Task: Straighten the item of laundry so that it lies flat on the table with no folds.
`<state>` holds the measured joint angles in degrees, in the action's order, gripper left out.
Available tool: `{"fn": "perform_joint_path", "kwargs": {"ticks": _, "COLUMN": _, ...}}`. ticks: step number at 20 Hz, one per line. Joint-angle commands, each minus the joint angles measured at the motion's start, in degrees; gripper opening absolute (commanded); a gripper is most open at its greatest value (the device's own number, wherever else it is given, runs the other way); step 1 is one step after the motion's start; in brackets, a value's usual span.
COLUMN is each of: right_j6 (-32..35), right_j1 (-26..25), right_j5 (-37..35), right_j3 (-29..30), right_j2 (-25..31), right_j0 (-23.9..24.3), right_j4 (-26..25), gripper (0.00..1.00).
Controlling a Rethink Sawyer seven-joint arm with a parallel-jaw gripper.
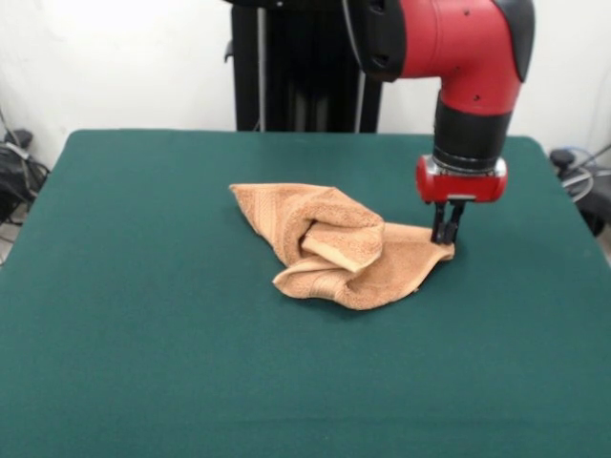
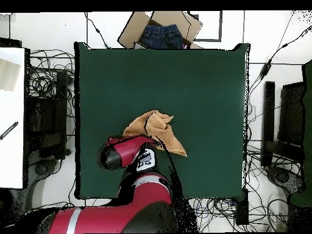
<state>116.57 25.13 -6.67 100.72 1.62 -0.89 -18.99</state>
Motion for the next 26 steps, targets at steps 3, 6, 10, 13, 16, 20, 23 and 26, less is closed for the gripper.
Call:
{"fn": "perform_joint_path", "kwargs": {"ticks": 3, "right_j6": 3.72, "right_j1": -3.31, "right_j5": -3.77, "right_j3": -4.2, "right_j2": 4.5, "right_j0": 0.09, "right_j4": 1.54, "gripper": 0.0}}
{"fn": "perform_joint_path", "kwargs": {"ticks": 6, "right_j6": 3.8, "right_j1": -3.76, "right_j5": -3.84, "right_j3": -4.49, "right_j2": 4.46, "right_j0": -0.04, "right_j4": 1.62, "gripper": 0.0}}
{"fn": "perform_joint_path", "kwargs": {"ticks": 10, "right_j6": 3.8, "right_j1": -3.65, "right_j5": -4.22, "right_j3": -4.57, "right_j2": 4.54, "right_j0": -0.15, "right_j4": 1.74, "gripper": 0.0}}
{"fn": "perform_joint_path", "kwargs": {"ticks": 13, "right_j6": 3.78, "right_j1": -3.1, "right_j5": -4.58, "right_j3": -4.23, "right_j2": 4.5, "right_j0": -0.16, "right_j4": 1.78, "gripper": 0.0}}
{"fn": "perform_joint_path", "kwargs": {"ticks": 16, "right_j6": 3.54, "right_j1": -3.29, "right_j5": -4.64, "right_j3": -4.19, "right_j2": 4.74, "right_j0": 0.17, "right_j4": 1.66, "gripper": 0.0}}
{"fn": "perform_joint_path", "kwargs": {"ticks": 20, "right_j6": 3.36, "right_j1": -2.83, "right_j5": -5.23, "right_j3": -4.12, "right_j2": 4.96, "right_j0": 0.3, "right_j4": 1.75, "gripper": 0.0}}
{"fn": "perform_joint_path", "kwargs": {"ticks": 23, "right_j6": 3.21, "right_j1": -2.14, "right_j5": -5.78, "right_j3": -3.78, "right_j2": 5.11, "right_j0": 0.41, "right_j4": 1.79, "gripper": 0.0}}
{"fn": "perform_joint_path", "kwargs": {"ticks": 26, "right_j6": 2.9, "right_j1": -1.62, "right_j5": -6.24, "right_j3": -3.47, "right_j2": 5.39, "right_j0": 0.73, "right_j4": 1.74, "gripper": 0.0}}
